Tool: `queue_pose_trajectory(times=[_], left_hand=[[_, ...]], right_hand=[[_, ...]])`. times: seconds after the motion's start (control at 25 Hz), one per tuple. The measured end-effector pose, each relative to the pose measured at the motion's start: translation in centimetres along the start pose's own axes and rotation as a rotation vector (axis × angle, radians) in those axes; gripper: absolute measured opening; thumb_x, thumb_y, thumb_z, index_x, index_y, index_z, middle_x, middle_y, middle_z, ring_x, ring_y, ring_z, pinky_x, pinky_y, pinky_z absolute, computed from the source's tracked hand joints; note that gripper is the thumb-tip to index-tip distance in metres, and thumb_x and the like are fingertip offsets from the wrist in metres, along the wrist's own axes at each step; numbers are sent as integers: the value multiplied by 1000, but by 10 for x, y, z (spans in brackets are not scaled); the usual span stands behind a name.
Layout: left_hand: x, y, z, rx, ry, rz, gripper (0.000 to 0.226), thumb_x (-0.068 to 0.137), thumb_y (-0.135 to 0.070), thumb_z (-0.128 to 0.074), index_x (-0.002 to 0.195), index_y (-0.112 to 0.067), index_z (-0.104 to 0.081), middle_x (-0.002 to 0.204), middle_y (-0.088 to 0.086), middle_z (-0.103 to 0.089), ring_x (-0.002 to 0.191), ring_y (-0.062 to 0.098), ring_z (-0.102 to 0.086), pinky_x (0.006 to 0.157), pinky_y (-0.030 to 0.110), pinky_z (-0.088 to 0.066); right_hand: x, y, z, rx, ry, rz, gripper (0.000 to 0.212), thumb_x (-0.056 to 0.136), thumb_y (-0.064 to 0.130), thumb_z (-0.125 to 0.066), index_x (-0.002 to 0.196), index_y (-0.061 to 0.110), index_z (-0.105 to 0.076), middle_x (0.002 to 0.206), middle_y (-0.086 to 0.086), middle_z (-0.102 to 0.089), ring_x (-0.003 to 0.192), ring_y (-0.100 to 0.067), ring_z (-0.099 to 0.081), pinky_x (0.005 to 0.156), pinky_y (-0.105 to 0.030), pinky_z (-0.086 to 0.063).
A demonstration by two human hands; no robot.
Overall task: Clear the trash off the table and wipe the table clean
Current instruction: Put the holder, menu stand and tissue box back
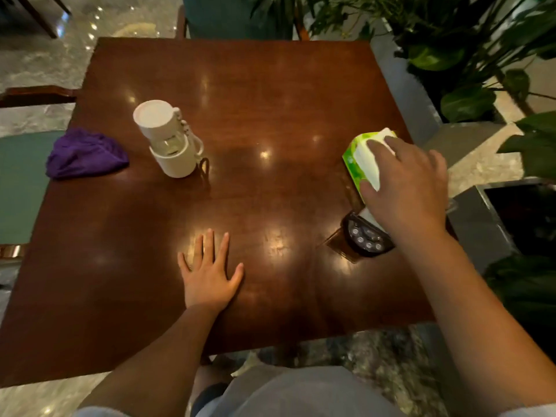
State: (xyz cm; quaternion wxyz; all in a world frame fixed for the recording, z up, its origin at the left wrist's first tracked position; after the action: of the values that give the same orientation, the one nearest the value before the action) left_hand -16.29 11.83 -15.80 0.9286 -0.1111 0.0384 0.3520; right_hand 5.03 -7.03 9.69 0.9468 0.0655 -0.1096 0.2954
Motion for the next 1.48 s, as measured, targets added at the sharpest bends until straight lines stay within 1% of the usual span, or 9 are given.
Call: queue_pose_trajectory(times=[0.12,0.2,0.32,0.64,0.84,1.0,1.12,1.28,1.48], left_hand=[[-1,-1,1,-7,-13,-1,71,83,-64,-22,147,-38,-9,159,0,-2,145,19,5,111,57,3],[-1,-2,1,-14,-11,-1,68,87,-62,-27,147,-38,-8,159,-1,-1,145,18,6,112,57,3],[-1,-3,1,-8,-1,2,67,89,-60,-33,147,-38,-7,159,-1,0,145,18,7,113,57,3],[-1,-3,2,-3,-10,5,71,81,-66,-16,146,-39,-5,158,-2,0,145,18,7,112,56,4],[0,-2,1,-1,-1,7,72,82,-66,-16,146,-39,0,158,-2,2,144,18,10,112,56,5],[0,-2,2,-8,-3,-2,72,82,-66,-19,147,-39,-2,158,-2,3,144,18,12,111,55,7],[1,-3,4,-17,-2,-11,73,82,-65,-23,147,-38,-4,158,-1,4,144,18,13,110,54,11],[0,-2,5,-24,-7,-13,73,83,-64,-28,147,-38,-6,158,-1,3,144,18,13,110,53,14],[-1,-2,5,-33,-19,-10,73,84,-63,-31,147,-37,-7,158,0,1,144,19,11,110,55,11]], right_hand=[[-6,-45,0,-121,60,-102,54,79,19,-66,130,14,-47,127,-14,-54,114,-37,-48,97,-50,-32],[-7,-64,-6,-142,130,-135,44,81,16,-63,124,13,-51,114,-17,-60,103,-39,-54,81,-44,-41],[-6,-77,-10,-99,148,-173,31,86,9,-56,116,17,-59,103,-17,-65,93,-39,-59,64,-35,-37],[0,-52,-8,55,113,-51,18,90,19,-56,100,26,-70,96,-8,-71,90,-35,-62,67,-33,-38],[19,-11,-6,269,116,7,21,87,19,-60,103,28,-70,100,-2,-71,93,-28,-63,73,-38,-50],[42,44,-10,382,128,108,24,86,17,-59,105,28,-70,110,3,-69,100,-24,-61,79,-38,-50],[67,88,-14,399,129,219,26,87,18,-57,107,31,-68,113,5,-68,106,-22,-59,83,-41,-50],[96,141,-18,347,93,353,27,90,18,-53,109,32,-66,112,6,-67,106,-19,-57,81,-34,-46],[131,187,-26,280,94,427,30,92,16,-50,113,32,-64,114,7,-66,107,-18,-58,81,-34,-45]])
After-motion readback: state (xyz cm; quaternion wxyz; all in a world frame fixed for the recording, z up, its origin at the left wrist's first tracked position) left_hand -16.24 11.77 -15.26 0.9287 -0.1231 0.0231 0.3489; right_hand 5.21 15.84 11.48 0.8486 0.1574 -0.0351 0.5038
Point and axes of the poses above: each hand's wrist, its own x-axis towards the middle knuckle, its own z-axis out of the back of the hand, y = z × x, the point moved 8 cm from there along x, towards the middle knuckle
